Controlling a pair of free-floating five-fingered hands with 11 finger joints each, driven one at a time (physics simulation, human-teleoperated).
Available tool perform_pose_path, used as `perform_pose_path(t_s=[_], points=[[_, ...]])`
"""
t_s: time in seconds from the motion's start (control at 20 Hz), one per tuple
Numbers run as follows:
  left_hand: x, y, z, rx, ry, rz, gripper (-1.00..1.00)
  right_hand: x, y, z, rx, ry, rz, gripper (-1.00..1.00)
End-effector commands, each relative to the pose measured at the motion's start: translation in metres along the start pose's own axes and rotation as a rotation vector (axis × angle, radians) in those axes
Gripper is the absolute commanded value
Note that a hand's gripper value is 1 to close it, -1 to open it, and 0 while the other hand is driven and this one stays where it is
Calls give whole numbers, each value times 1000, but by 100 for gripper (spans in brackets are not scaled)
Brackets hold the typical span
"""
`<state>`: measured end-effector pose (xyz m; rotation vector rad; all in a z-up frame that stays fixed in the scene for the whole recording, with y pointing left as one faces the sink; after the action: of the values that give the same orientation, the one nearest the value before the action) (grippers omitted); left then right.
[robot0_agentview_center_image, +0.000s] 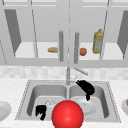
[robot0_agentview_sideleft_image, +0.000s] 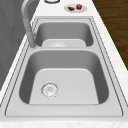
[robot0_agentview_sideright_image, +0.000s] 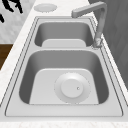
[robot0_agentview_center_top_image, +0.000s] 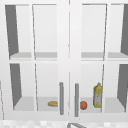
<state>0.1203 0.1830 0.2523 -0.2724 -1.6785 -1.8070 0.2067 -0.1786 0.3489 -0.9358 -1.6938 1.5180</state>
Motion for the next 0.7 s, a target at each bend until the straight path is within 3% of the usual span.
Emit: perform_pose_path(t_s=[0.0,0.25,0.65], points=[[0,0,0,0,0,0,0,-8,16,-29,-63,0,67,-100],[0,0,0,0,0,0,0,-21,39,-68,-138,-7,132,-100],[0,0,0,0,0,0,0,-48,98,-123,-139,4,131,-100]])
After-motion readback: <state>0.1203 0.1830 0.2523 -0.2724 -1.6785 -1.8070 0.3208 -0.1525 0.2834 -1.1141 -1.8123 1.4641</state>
